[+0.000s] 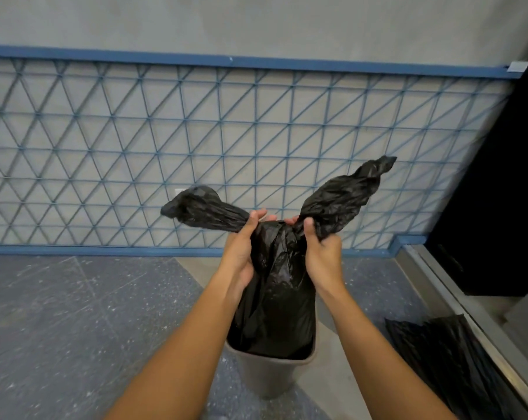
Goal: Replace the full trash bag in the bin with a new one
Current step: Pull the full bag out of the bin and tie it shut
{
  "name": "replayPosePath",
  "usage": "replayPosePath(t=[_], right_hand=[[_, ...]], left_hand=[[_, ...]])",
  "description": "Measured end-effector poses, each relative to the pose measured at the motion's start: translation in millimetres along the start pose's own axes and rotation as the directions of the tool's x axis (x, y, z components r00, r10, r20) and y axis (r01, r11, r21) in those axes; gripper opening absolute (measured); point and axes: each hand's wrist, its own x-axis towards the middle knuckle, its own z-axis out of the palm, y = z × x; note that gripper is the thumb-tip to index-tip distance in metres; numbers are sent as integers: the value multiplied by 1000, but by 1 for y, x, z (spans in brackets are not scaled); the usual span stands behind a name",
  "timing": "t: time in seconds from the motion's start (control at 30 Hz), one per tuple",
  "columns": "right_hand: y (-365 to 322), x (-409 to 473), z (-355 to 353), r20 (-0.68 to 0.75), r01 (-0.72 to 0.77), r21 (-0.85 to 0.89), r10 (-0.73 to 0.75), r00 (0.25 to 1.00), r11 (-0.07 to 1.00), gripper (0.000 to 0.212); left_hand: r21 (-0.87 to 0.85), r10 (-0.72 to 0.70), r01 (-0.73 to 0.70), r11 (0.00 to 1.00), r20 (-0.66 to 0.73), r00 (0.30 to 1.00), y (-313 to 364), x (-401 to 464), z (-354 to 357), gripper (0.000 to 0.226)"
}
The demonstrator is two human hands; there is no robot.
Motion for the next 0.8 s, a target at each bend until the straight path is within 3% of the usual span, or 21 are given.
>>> replayPosePath(t=[0.13, 0.23, 0.33, 0.5, 0.6, 0.73, 0.8], right_hand=[[-12, 7, 5, -75, -85, 144, 96, 993, 986, 37], [-13, 3, 7, 29, -151, 443, 154, 988, 884, 51], [-9, -2, 11, 15, -204, 564, 238, 971, 800, 60], [-8, -11, 7, 26, -213, 735, 288, 957, 644, 60], [0, -31, -3, -1, -201, 802, 339, 941, 562, 55], [20, -54, -18, -23, -194, 864, 422, 906, 465, 30], [23, -51, -23, -23, -173, 893, 424, 905, 416, 21]], left_hand=[[36, 54, -50, 998, -122, 991, 14, 10, 13, 39], [165, 56, -11, 986, -274, 960, 13, 15, 16, 50], [246, 127, -35, 969, -370, 920, 9, 19, 18, 44], [349, 167, -14, 937, -411, 896, 5, 23, 15, 46], [229, 41, 58, 972, -404, 914, 3, 29, 13, 40], [-26, -144, 147, 989, -431, 891, -16, 21, 10, 36], [-110, -172, 139, 984, -395, 902, -22, 18, 6, 36]])
